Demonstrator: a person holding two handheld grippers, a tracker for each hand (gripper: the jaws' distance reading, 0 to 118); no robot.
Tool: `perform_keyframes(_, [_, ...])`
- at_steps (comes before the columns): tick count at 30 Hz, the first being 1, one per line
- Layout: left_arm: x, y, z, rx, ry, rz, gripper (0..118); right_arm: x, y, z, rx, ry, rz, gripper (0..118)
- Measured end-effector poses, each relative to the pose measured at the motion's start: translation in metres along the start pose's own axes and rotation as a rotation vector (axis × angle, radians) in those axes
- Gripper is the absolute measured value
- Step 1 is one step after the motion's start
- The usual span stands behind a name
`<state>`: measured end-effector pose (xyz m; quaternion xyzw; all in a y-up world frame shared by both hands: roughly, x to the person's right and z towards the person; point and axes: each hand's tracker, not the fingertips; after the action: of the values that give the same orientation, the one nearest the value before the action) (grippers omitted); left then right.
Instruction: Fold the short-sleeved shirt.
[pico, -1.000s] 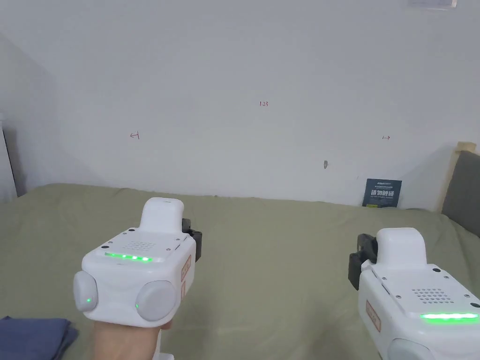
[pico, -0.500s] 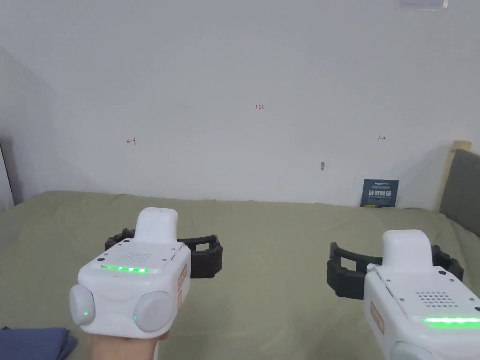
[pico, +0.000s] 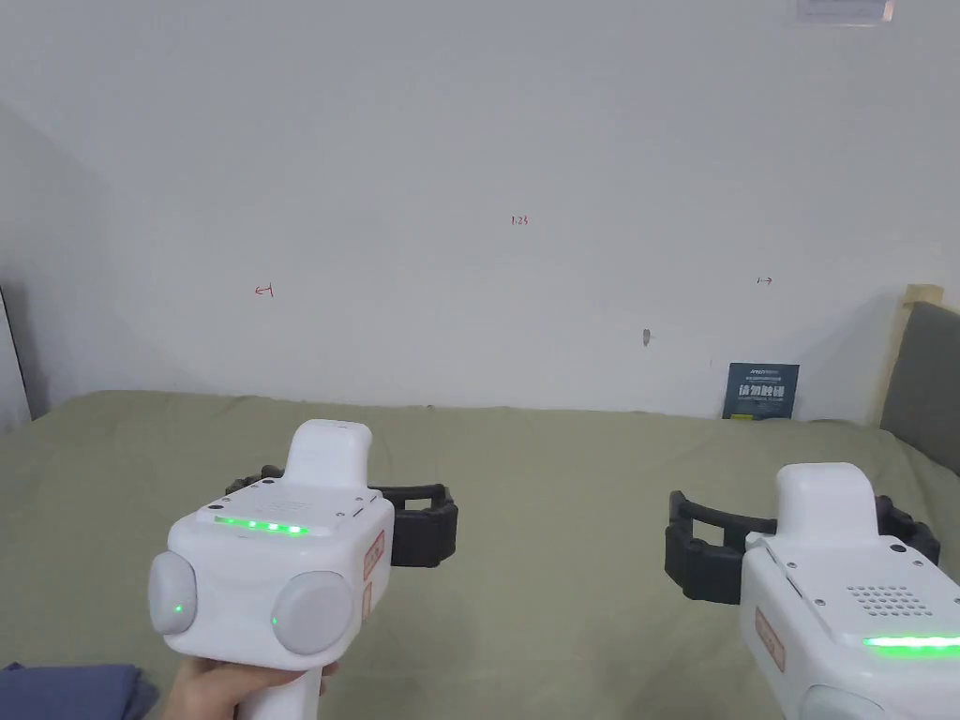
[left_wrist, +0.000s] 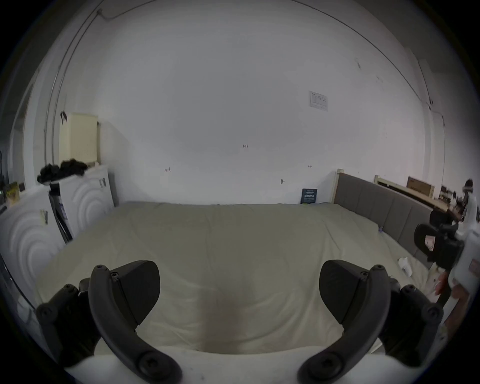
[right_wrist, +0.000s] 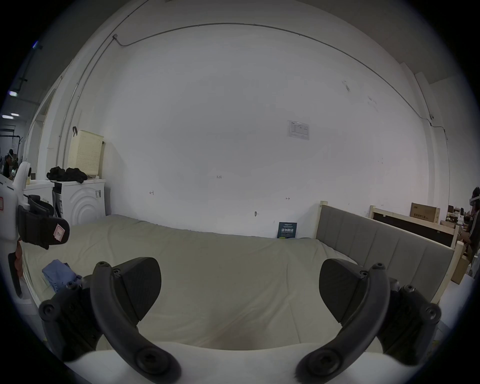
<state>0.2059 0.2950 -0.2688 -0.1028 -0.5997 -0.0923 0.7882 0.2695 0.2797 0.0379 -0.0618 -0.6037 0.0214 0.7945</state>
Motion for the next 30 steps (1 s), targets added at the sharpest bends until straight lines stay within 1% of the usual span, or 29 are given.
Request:
perform_keyframes(3, [-0.0022,-0.0013,0.0026,-0.005,0.004,-0.004,118,-0.0014,0.0017,0.0012,0.005,0.003,0.001,118])
perform_keyframes(8, [-0.0056,0.0007,0.0044,0.006,-0.043,0.068,118,-0.0032,0.0012,0.0025,0.006,0.007,0.001,118])
perform_keyframes(9, [-0.0066,0.0019,0.0051,0.011,-0.018,0.037,118,-0.0032,0.0009,0.0027,0.009,0.006,0.001,118])
perform_keyframes(11, [-0.0062,0.0026,0.0065,0.018,0.000,0.027,118,-0.0028,0.0000,0.0023,0.009,0.005,-0.006,118])
perform_keyframes(12, [-0.0061,0.0003,0.0074,-0.010,0.000,0.035,118,-0.0027,-0.0001,0.0021,0.009,0.007,-0.009,118])
perform_keyframes(16, [-0.0063,-0.0008,0.0074,-0.021,-0.036,0.036,118,-0.0037,-0.0005,0.0016,0.003,0.013,-0.007,118])
perform_keyframes(21, [-0.0048,-0.0003,0.0076,-0.026,-0.029,0.037,118,-0.0076,-0.0022,0.0025,0.004,0.020,0.009,118])
perform_keyframes(27, [-0.0053,0.0044,0.0056,-0.034,-0.041,0.065,118,-0.0088,-0.0041,0.0027,-0.001,0.024,0.005,118])
perform_keyframes(30, [-0.0010,0.0061,0.0048,-0.064,0.033,0.034,118,-0.0083,-0.0048,0.0025,-0.003,0.029,0.001,118])
